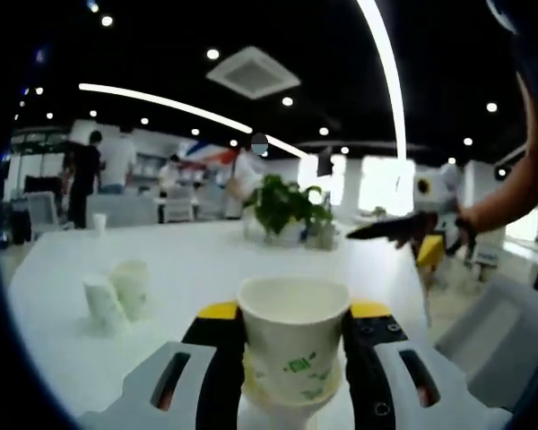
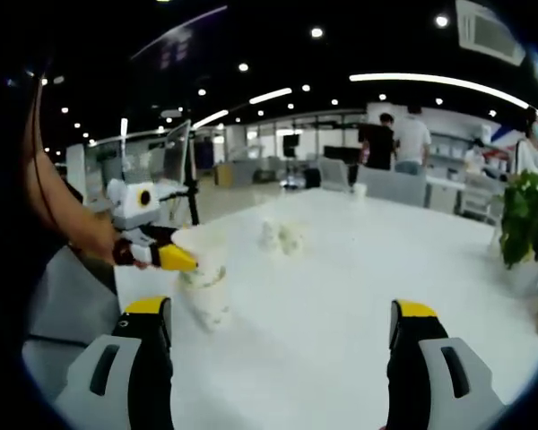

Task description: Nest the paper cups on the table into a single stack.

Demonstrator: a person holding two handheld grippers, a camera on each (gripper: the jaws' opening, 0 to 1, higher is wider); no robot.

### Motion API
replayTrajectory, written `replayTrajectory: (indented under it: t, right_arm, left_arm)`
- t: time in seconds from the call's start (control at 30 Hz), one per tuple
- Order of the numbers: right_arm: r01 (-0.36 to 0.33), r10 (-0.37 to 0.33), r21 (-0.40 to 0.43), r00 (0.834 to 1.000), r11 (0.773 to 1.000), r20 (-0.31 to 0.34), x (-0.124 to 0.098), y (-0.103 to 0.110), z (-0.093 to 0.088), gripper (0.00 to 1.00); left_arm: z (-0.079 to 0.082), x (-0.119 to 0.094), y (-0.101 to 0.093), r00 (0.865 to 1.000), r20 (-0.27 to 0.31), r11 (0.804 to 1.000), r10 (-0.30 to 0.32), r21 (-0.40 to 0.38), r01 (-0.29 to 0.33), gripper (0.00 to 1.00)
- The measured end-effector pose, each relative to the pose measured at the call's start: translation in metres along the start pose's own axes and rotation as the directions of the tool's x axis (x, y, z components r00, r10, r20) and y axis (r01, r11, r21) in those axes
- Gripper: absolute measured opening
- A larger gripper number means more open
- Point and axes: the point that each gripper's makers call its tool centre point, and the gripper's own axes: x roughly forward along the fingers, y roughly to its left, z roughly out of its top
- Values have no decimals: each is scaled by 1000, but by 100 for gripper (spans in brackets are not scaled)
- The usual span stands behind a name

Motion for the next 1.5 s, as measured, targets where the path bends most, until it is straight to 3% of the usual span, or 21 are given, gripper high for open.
replayTrajectory:
  t: [0.13,0.2,0.27,0.37,0.57,0.87,0.97,1.17,1.3,1.5]
  right_arm:
    - [-1,1,2,1000,1000,1,-1,1,-1,100]
    - [0,0,2,1000,1000,1,-1,1,-1,100]
    - [0,0,2,1000,1000,1,-2,0,-1,100]
    - [1,-1,2,1000,1000,2,-2,0,-1,100]
    - [-3,3,3,1000,1000,3,-1,0,-1,100]
    - [-9,9,-4,1000,1000,14,1,1,7,100]
    - [-4,4,-6,1000,1000,22,1,-3,12,100]
    - [8,-7,-8,999,1000,48,2,-11,25,100]
    - [9,-8,-12,998,1000,65,5,-13,33,100]
    - [8,-5,-26,997,1000,79,10,-13,40,100]
  left_arm:
    - [-6,-1,0,1000,-21,1000,3,-5,-3,41]
    - [-15,-2,2,998,-68,1000,15,18,-14,40]
    - [-15,-2,0,998,-56,1000,3,-7,-3,41]
    - [-20,-4,1,996,-86,1000,6,4,-6,42]
    - [-26,-3,4,989,-149,997,13,83,-1,43]
    - [-27,-3,6,981,-195,995,17,99,3,51]
    - [-16,-3,9,986,-164,998,15,63,-5,58]
    - [7,-9,31,988,-129,996,80,44,-75,79]
    - [29,-24,46,989,-103,994,106,37,-103,83]
    - [39,-51,64,980,-119,986,157,77,-149,92]
